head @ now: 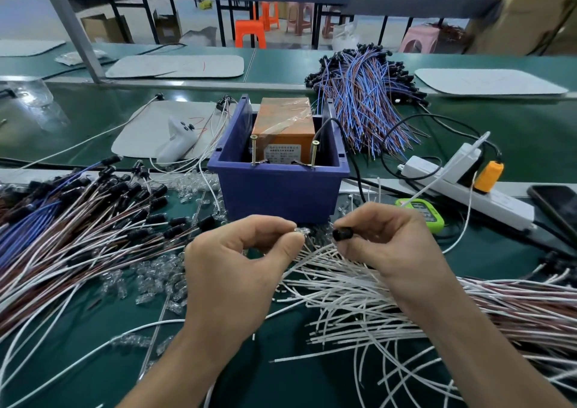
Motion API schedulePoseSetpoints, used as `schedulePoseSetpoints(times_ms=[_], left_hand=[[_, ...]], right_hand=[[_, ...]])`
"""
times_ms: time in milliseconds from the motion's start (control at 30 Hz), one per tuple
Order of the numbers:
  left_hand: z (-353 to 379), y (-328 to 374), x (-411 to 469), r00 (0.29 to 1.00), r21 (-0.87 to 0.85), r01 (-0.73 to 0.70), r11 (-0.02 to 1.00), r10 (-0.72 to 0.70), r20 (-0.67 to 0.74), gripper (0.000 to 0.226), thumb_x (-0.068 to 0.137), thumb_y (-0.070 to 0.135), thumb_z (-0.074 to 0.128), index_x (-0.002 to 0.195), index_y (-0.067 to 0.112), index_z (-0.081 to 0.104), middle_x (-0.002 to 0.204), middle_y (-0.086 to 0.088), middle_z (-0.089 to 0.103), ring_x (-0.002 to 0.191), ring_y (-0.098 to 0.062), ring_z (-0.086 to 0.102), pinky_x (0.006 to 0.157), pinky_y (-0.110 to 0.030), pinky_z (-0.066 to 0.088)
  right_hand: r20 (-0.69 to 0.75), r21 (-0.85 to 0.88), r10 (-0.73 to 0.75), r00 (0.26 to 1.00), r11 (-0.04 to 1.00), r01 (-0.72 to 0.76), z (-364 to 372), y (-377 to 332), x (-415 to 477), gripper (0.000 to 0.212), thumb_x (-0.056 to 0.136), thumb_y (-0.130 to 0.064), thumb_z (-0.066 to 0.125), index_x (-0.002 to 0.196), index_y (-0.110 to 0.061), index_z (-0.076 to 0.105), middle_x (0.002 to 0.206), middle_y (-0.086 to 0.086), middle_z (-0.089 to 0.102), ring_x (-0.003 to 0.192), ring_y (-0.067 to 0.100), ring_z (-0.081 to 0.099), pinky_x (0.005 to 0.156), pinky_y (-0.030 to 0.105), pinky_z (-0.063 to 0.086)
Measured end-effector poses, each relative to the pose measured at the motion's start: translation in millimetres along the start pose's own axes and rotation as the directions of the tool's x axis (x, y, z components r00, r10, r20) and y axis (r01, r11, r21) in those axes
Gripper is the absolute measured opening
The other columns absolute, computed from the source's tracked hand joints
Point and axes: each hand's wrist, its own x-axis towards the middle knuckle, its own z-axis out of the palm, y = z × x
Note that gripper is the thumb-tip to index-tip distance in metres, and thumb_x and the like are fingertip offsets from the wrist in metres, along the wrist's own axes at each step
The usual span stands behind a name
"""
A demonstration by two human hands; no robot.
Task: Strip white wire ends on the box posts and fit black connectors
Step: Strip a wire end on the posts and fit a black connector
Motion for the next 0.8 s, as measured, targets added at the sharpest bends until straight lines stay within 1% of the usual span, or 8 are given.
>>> schedulePoseSetpoints(times_ms=[33, 100, 200, 300, 400, 500, 667, 800], left_hand=[[0.2, 1.0, -0.8, 1.000, -0.016, -0.005, 1.000, 0.005, 0.012, 0.013, 0.074, 0.029, 0.087, 0.079, 0.036, 0.079, 0.073, 0.021, 0.075, 0.066, -0.006, 0.073, 0.064, -0.012, 0.053], [1.6, 3.2, -4.1, 0.999, -0.033, -0.030, 0.999, 0.032, 0.043, 0.013, 0.075, 0.028, 0.085, 0.082, 0.037, 0.079, 0.075, 0.021, 0.075, 0.068, -0.006, 0.073, 0.065, -0.013, 0.054], [2.4, 7.9, -8.0, 0.992, -0.044, -0.095, 0.995, 0.098, 0.076, 0.013, 0.076, 0.034, 0.085, 0.087, 0.036, 0.078, 0.080, 0.024, 0.075, 0.071, -0.002, 0.073, 0.067, -0.010, 0.053], [2.4, 10.7, -10.4, 0.986, -0.054, -0.141, 0.989, 0.145, 0.085, 0.012, 0.078, 0.037, 0.080, 0.089, 0.037, 0.078, 0.083, 0.025, 0.075, 0.073, 0.000, 0.073, 0.068, -0.009, 0.053], [2.4, 12.2, -11.5, 0.981, -0.063, -0.166, 0.984, 0.172, 0.094, 0.013, 0.078, 0.035, 0.080, 0.091, 0.037, 0.077, 0.085, 0.026, 0.075, 0.074, 0.002, 0.073, 0.069, -0.009, 0.053], [2.7, 12.6, -11.6, 0.977, -0.074, -0.183, 0.980, 0.190, 0.096, 0.015, 0.078, 0.032, 0.081, 0.092, 0.037, 0.077, 0.086, 0.026, 0.075, 0.075, 0.002, 0.073, 0.069, -0.009, 0.053], [2.2, 10.3, -11.6, 0.968, -0.060, -0.222, 0.973, 0.227, 0.108, 0.016, 0.080, 0.029, 0.082, 0.095, 0.034, 0.078, 0.090, 0.023, 0.076, 0.078, 0.002, 0.074, 0.071, -0.010, 0.054], [3.1, 8.5, -11.6, 0.963, -0.003, -0.246, 0.969, 0.244, 0.116, 0.015, 0.080, 0.029, 0.081, 0.094, 0.033, 0.079, 0.092, 0.023, 0.076, 0.078, 0.005, 0.072, 0.072, -0.007, 0.052]], right_hand=[[0.036, 0.064, 0.022, 0.999, 0.998, -0.025, 0.9, -0.2, -0.4, 0.033, 0.069, 0.014, 0.083, 0.078, -0.018, 0.080, 0.077, 0.006, 0.075, 0.072, 0.012, 0.067, 0.066, 0.022, 0.055], [0.134, 0.212, 0.068, 0.989, 0.972, -0.096, 2.0, -0.1, -1.3, 0.025, 0.064, 0.000, 0.088, 0.079, -0.018, 0.078, 0.077, 0.008, 0.073, 0.074, 0.015, 0.067, 0.071, 0.024, 0.055], [0.282, 0.376, 0.071, 0.957, 0.909, -0.178, 0.2, -1.5, -2.1, 0.033, 0.058, -0.021, 0.098, 0.083, -0.016, 0.076, 0.078, 0.008, 0.071, 0.081, 0.018, 0.064, 0.084, 0.028, 0.050], [0.342, 0.447, 0.056, 0.938, 0.869, -0.215, -1.1, -3.4, -2.5, 0.032, 0.061, -0.025, 0.097, 0.084, -0.018, 0.076, 0.078, 0.005, 0.070, 0.086, 0.021, 0.059, 0.091, 0.032, 0.043], [0.352, 0.458, 0.071, 0.933, 0.856, -0.238, -0.3, -1.8, -2.8, 0.033, 0.062, -0.024, 0.097, 0.085, -0.016, 0.075, 0.079, 0.005, 0.069, 0.088, 0.023, 0.057, 0.093, 0.036, 0.039], [0.353, 0.439, 0.084, 0.932, 0.865, -0.244, 1.2, -0.4, -3.7, 0.035, 0.061, -0.022, 0.097, 0.086, -0.013, 0.074, 0.082, 0.009, 0.068, 0.085, 0.024, 0.059, 0.092, 0.040, 0.040], [0.314, 0.358, 0.107, 0.943, 0.907, -0.222, 5.0, 0.2, -5.2, 0.038, 0.059, -0.022, 0.098, 0.087, -0.010, 0.076, 0.085, 0.012, 0.071, 0.081, 0.024, 0.065, 0.085, 0.036, 0.050], [0.259, 0.269, 0.074, 0.963, 0.952, -0.145, 7.8, -1.8, -7.2, 0.024, 0.063, -0.010, 0.089, 0.085, -0.011, 0.078, 0.081, 0.008, 0.073, 0.077, 0.018, 0.068, 0.076, 0.029, 0.055]])
